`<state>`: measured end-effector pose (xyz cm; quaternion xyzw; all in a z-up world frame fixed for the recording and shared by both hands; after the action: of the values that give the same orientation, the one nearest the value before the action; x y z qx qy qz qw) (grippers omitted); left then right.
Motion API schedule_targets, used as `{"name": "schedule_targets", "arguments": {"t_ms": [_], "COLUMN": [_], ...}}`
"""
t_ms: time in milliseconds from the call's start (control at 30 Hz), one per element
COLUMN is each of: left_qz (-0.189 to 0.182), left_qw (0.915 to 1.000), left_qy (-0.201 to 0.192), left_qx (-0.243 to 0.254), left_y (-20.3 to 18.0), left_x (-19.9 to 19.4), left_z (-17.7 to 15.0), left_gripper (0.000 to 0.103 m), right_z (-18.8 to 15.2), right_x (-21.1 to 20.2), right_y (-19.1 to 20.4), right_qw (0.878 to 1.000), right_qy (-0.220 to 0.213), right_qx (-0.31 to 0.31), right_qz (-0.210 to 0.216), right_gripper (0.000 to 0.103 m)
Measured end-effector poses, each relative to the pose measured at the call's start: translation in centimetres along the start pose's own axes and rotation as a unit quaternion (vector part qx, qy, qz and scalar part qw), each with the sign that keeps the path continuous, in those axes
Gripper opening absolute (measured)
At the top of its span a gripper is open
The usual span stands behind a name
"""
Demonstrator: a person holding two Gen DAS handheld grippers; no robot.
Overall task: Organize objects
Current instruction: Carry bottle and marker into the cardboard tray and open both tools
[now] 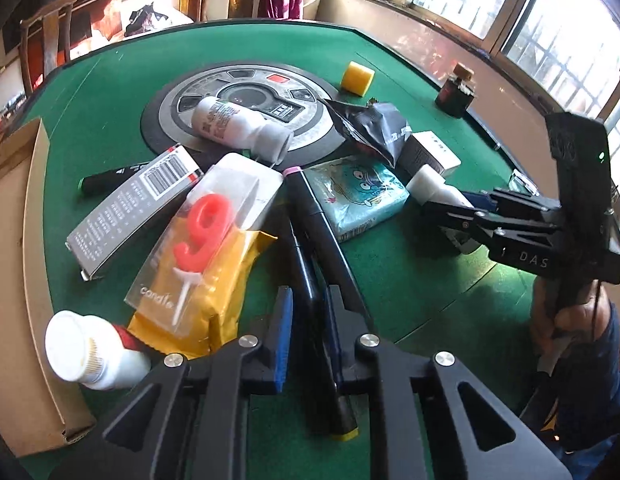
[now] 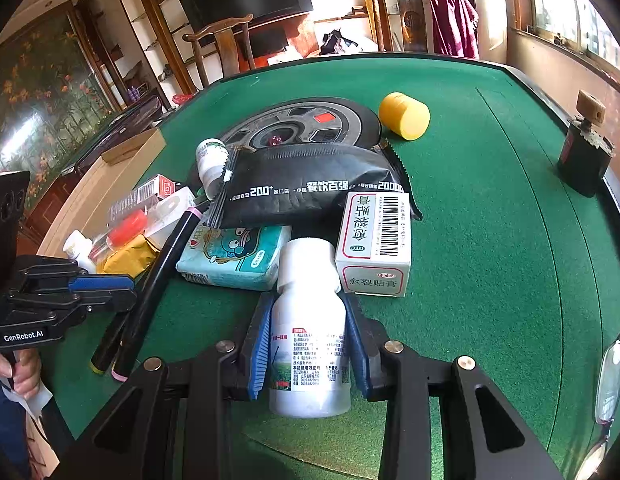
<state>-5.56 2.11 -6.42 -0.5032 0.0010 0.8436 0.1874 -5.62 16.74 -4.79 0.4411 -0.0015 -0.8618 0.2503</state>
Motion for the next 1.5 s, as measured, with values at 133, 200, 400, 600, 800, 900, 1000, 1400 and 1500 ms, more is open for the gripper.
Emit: {"name": "schedule_targets", "arguments": {"t_ms": [133,200,400,600,800,900,1000,1400,1500], "left_qz": [0.058,0.080,0.100,0.047,0.021,0.013,0.006,0.030,0.046], "left_qw": [0.9975,0.9959,0.9949,0.9969,0.9942,0.9917,0.9885,0.9721,0.9683], "left_qy": [0.017,0.013,-0.014,-0.039,-0.068,-0.090,-0.110,-0.168,-0.171], "left_qx": [0.036,0.040,0.006,-0.050,-0.080,-0.090,-0.104,-0.161,-0.176], "left_y": [-0.7,-0.8,-0.8,-0.6,0.5,1.2,2.1,11.2,14.6], "left_x": [0.6,0.6,-0.2,-2.5,-4.8,-6.6,-8.3,-15.8,-17.2], "left_z": [-0.7,-0.8,-1.4,-2.8,-3.6,-3.7,-3.9,-4.9,-4.6], "left_gripper": [0.023,0.021,0.014,0.014,0.014,0.014,0.014,0.014,0.014], "right_z": [0.2,0.2,0.0,-0.5,-1.0,-1.1,-1.0,2.2,4.0], "right_x": [0.0,0.1,0.0,-0.9,-4.5,-5.3,-5.7,-3.5,-1.9], "right_y": [-0.1,-0.1,0.4,0.4,0.4,1.4,3.3,17.3,20.6], "right_qw": [1.000,1.000,1.000,1.000,0.998,0.997,0.998,0.995,0.993], "right_qy": [0.000,0.001,0.004,-0.005,-0.054,-0.054,-0.050,0.002,0.016], "right_qx": [0.000,-0.002,-0.025,-0.013,0.036,0.049,0.042,-0.049,-0.065], "right_qz": [0.000,-0.002,-0.015,-0.014,-0.007,0.008,0.021,0.086,0.099], "right_gripper": [0.038,0.037,0.036,0.036,0.036,0.037,0.037,0.037,0.037]}}
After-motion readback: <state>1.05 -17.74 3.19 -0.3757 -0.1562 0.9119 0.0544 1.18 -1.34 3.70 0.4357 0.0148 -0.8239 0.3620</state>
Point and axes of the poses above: each gripper's, at about its wrist camera, not at the fingertips, and x roughly the way its jaws point, y to its left, z to its top, the point moved 9 cm from there along x, roughly the way its jaws point
